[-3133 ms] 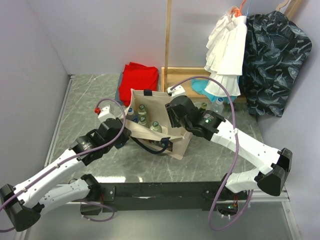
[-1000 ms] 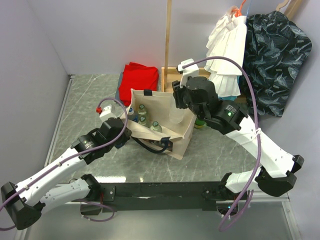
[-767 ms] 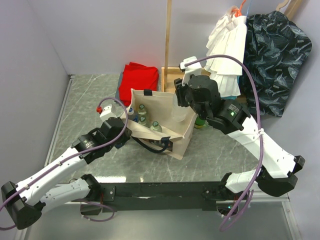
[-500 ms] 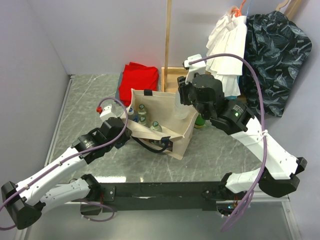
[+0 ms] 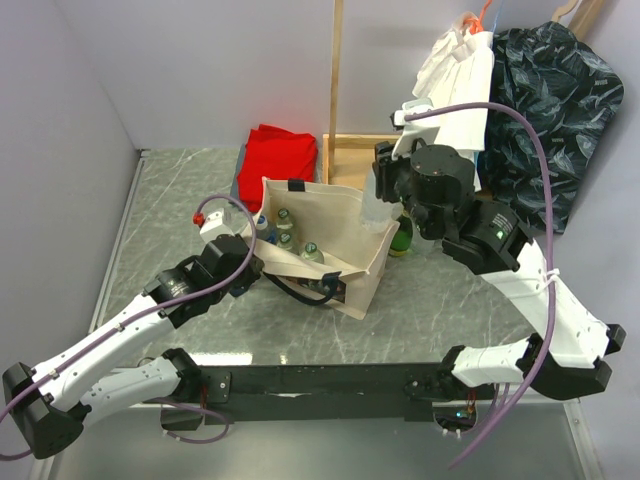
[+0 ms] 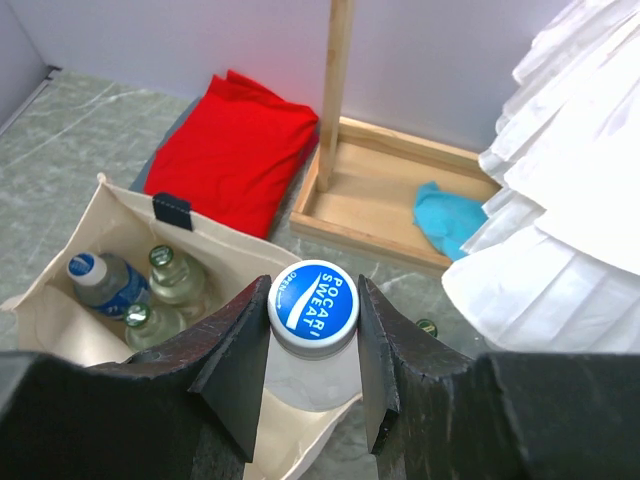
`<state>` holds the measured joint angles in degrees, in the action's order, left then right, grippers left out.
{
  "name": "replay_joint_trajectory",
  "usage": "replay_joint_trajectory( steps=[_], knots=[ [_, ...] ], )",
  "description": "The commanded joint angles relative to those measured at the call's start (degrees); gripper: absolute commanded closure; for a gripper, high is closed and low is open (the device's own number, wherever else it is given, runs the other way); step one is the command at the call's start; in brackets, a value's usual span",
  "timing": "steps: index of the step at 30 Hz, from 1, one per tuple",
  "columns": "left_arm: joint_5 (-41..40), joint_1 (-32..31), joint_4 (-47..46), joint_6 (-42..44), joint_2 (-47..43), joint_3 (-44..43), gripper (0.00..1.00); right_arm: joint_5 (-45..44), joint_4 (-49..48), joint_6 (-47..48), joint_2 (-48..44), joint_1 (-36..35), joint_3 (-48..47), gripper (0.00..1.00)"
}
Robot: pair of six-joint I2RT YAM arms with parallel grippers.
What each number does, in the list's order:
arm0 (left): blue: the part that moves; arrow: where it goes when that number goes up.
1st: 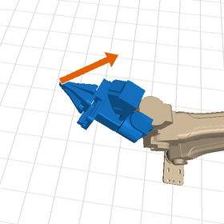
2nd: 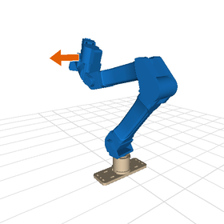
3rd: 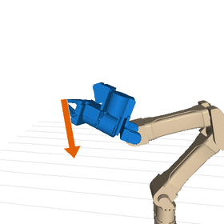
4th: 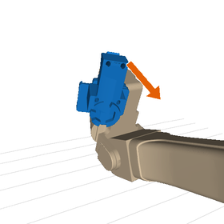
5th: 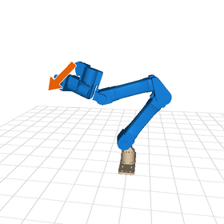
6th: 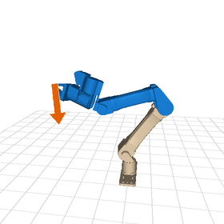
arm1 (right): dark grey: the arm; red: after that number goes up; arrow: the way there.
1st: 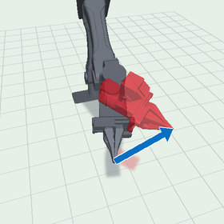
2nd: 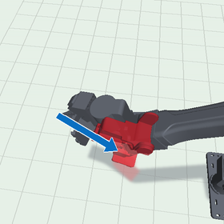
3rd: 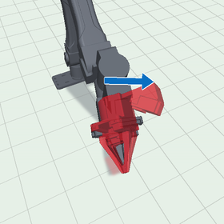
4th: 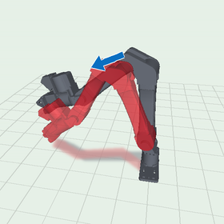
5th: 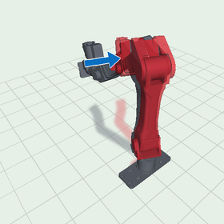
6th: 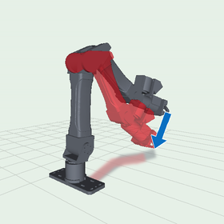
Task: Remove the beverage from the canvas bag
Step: Place the drink at the center of the board.
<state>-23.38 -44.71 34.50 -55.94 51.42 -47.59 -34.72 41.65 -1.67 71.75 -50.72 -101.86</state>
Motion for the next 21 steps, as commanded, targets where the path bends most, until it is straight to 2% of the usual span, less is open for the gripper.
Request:
replay_joint_trajectory(
  steps=[1, 10, 21],
  knots=[
    [1.3, 0.0, 0.5, 1.6, 0.4, -1.4, 0.76, -4.7, -8.2, 3.0, -3.1, 0.4, -4.7, 1.0],
    [0.9, -0.1, 0.6, 1.7, -0.5, -1.3, 0.75, -9.0, -8.3, 4.3, -4.5, 0.4, -4.5, 1.0],
    [1.1, 0.0, 0.5, 2.2, 0.2, -2.1, 0.77, -15.9, -9.8, 4.6, -10.2, 1.3, 1.0, 1.0]
  ],
)
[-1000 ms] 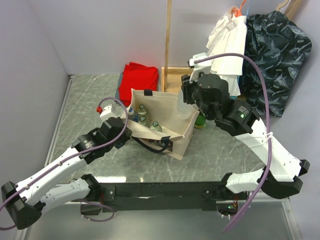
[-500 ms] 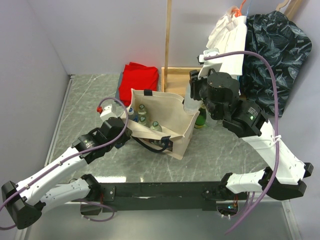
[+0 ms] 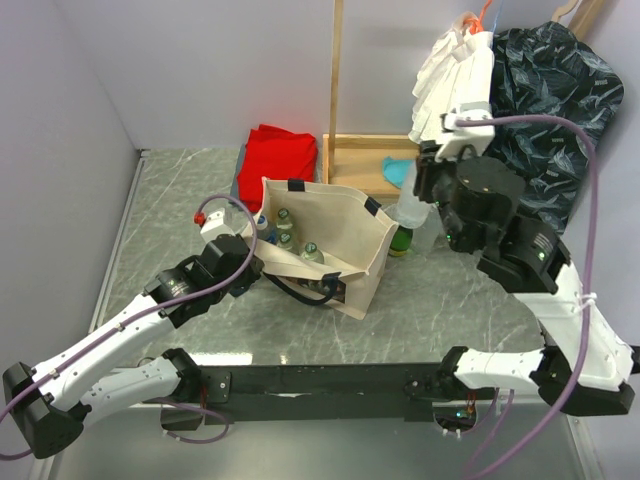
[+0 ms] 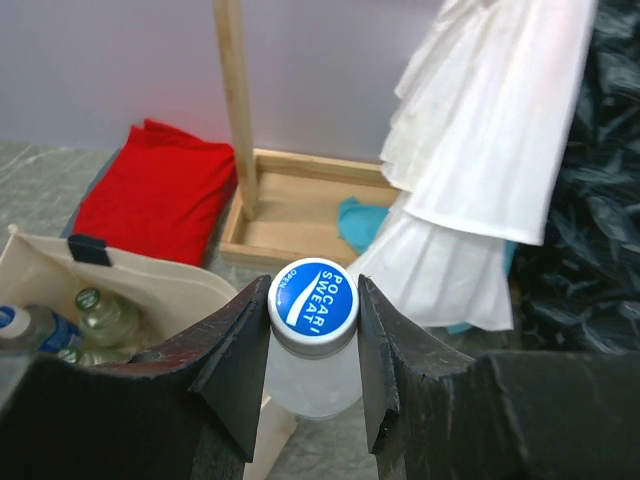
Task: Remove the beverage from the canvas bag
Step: Place the drink at the center of the board.
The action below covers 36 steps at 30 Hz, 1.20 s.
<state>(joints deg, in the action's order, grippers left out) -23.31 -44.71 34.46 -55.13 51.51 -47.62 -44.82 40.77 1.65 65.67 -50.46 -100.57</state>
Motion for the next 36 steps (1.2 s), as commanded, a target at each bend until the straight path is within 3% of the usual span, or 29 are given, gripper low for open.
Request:
replay_joint_trajectory(
  steps=[1, 20, 36],
  knots=[
    [1.1, -0.1, 0.6, 1.3, -0.1, -2.1, 0.77, -6.1, -8.9, 1.0, -4.9, 1.4, 0.7, 1.0],
    [1.1, -0.1, 0.2, 1.8, 0.5, -2.3, 0.76, 5.5, -5.4, -8.8, -10.4, 18.5, 13.0, 1.0],
    [1.8, -0.1, -0.7, 2.3, 1.3, -1.7, 0.76, 11.1, -7.1, -14.2, -13.0, 27.8, 24.7, 1.0]
  ],
)
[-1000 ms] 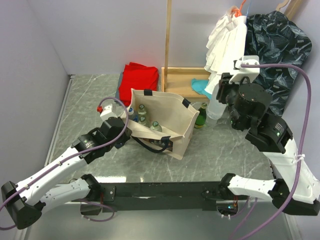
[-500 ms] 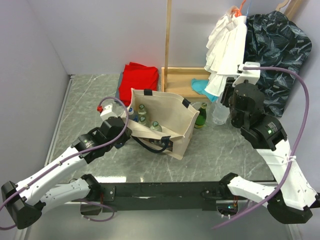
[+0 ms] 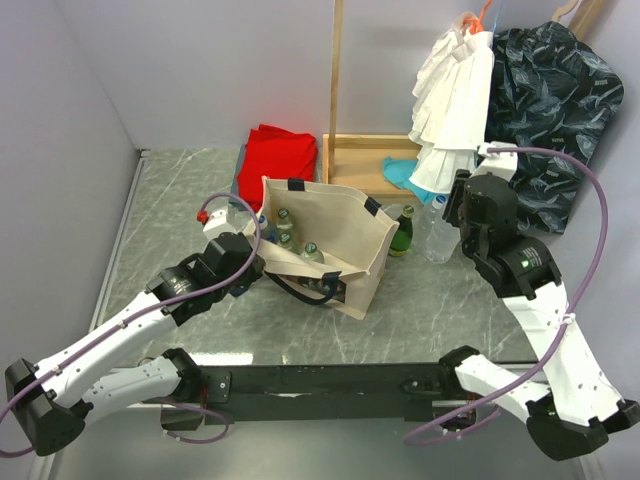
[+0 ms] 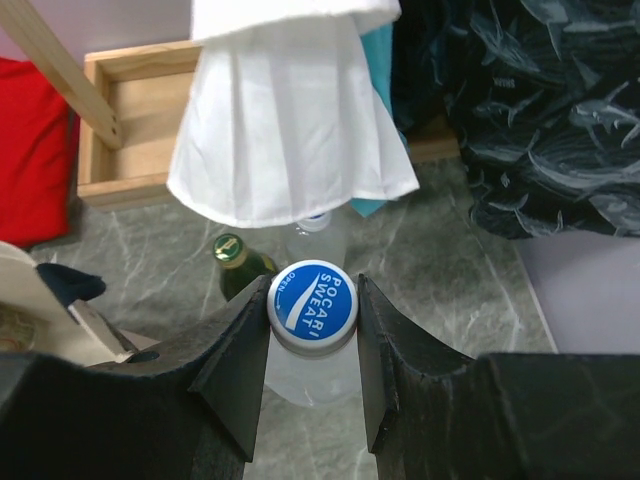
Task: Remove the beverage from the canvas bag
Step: Place the drink at the center of the board.
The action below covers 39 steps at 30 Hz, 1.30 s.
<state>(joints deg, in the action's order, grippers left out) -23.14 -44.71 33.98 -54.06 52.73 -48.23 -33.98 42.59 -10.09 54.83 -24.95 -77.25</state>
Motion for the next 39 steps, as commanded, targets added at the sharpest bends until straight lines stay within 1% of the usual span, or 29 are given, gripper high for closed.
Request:
replay_joint_trajectory(
  steps=[1, 7, 15, 21, 22, 24, 31, 35, 39],
  knots=[
    [1.5, -0.1, -0.1, 1.2, 0.0, -1.1, 0.76, 0.5, -9.5, -3.2, -2.4, 2.8, 2.2, 1.0],
    [1.5, -0.1, 0.2, 1.3, 0.1, -1.2, 0.76, 2.8, -12.4, -5.3, -3.5, 7.2, 7.4, 1.0],
    [1.0, -0.1, 0.5, 1.2, -0.1, -1.1, 0.76, 5.1, -16.1, -6.3, -2.5, 12.3, 13.3, 1.0],
    [1.5, -0.1, 0.1, 1.3, 0.4, -1.4, 0.76, 4.5, -18.7, -7.1, -2.4, 15.9, 16.4, 1.0],
    [1.4, -0.1, 0.1, 1.3, 0.7, -1.6, 0.76, 4.5, -18.5, -8.4, -2.2, 16.6, 16.3, 1.0],
    [1.5, -0.1, -0.4, 1.7, 0.9, -1.6, 0.76, 6.4, -19.8, -8.7, -1.2, 18.2, 16.4, 1.0],
    [1.7, -0.1, -0.3, 1.3, 1.0, -1.9, 0.76, 5.4, -23.4, -9.1, 2.2, 20.0, 18.7, 1.0],
    [2.5, 0.0, -0.8, 1.5, 1.3, -1.6, 0.76, 7.2, -25.4, -9.6, 4.2, 20.6, 19.2, 1.0],
    [0.8, -0.1, 1.2, 1.3, 1.9, -2.7, 0.76, 5.9, -25.4, -9.4, 6.0, 20.6, 19.7, 1.0]
  ],
)
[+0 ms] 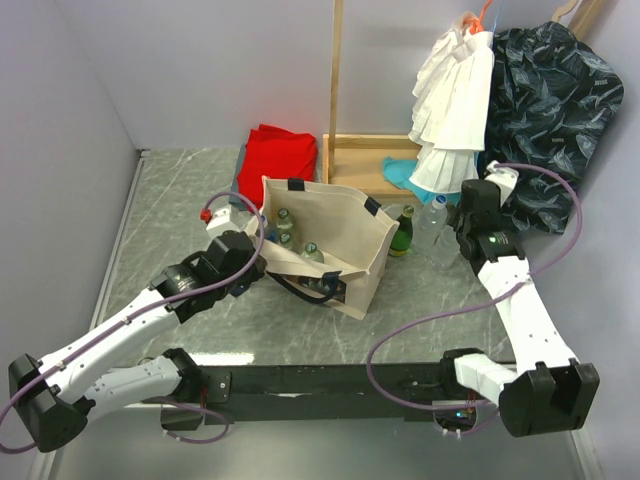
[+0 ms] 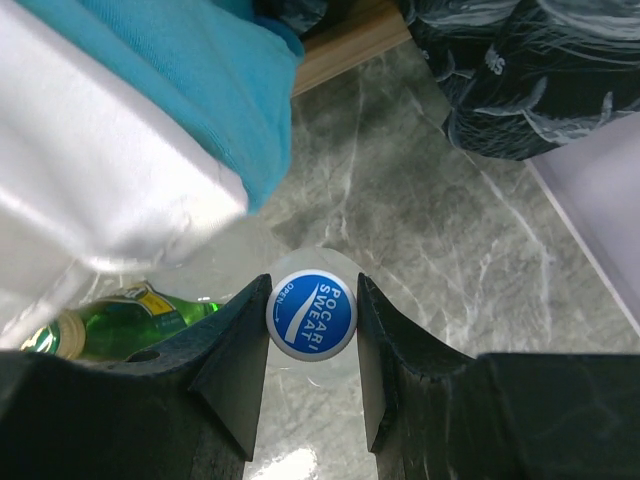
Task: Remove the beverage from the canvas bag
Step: Place the drink at the center of the board.
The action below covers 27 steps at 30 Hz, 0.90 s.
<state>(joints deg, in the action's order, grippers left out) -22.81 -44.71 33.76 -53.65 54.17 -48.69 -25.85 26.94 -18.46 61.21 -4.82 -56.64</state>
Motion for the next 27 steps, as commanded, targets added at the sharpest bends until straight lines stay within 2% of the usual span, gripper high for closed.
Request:
replay_joint_trajectory(
  steps=[1, 8, 27],
  knots=[
    [0.6, -0.1, 0.9, 0.8, -0.1, -1.8, 0.76, -2.5, -9.7, -1.1, 0.0, 0.4, -0.8, 1.0],
    [0.7, 0.0, 1.0, 0.8, 0.2, -1.8, 0.76, -5.3, -8.0, -0.5, 1.5, 0.4, -1.4, 1.0],
    [0.6, -0.1, 0.8, 0.7, -0.3, -1.4, 0.76, -4.1, -10.8, -0.3, 3.4, 0.3, 2.0, 1.0]
  ],
)
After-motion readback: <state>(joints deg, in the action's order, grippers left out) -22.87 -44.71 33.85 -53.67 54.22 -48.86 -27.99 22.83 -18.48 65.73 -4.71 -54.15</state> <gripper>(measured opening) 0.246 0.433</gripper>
